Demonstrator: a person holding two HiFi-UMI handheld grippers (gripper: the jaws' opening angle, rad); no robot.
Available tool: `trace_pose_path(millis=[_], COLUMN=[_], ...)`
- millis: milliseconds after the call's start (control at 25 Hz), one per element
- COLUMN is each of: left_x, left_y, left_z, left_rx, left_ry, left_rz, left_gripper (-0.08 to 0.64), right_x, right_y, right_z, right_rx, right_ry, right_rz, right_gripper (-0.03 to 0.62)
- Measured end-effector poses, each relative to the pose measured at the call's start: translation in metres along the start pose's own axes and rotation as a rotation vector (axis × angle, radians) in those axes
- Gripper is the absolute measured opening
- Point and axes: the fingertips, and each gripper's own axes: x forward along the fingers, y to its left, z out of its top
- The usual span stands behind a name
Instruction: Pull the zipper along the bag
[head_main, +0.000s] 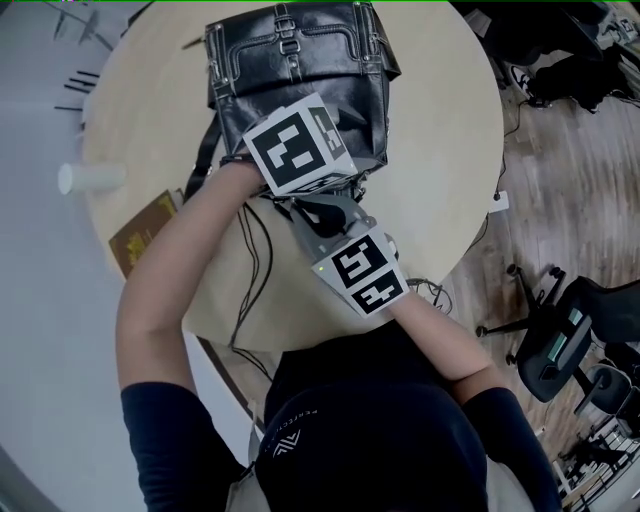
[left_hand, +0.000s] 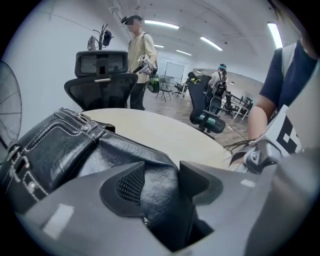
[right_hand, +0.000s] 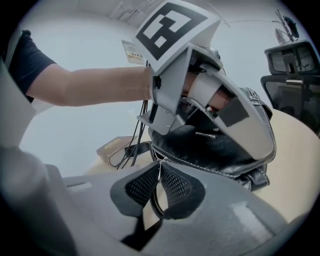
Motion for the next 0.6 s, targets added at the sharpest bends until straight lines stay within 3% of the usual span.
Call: trace_pose_path(millis=[360,600], left_x=[-0.025,-0.063], left_y=[-0.009,0.005], left_z=[-0.008,-0.011], left_rx=[-0.05,-0.144], left_ry=[-0.076,-0.18], left_rz=[0.022,0.145], left_gripper=[0.198,0.142], right_x=[-0.005,-0.015], right_y=[0.009,0.011], right_z=[-0.009,-0.01], right_rx=[-0.049,-0.077], right_ry=[0.029,0.051], right_rz=[0.028,0.035], right_gripper=[0.066,0.061])
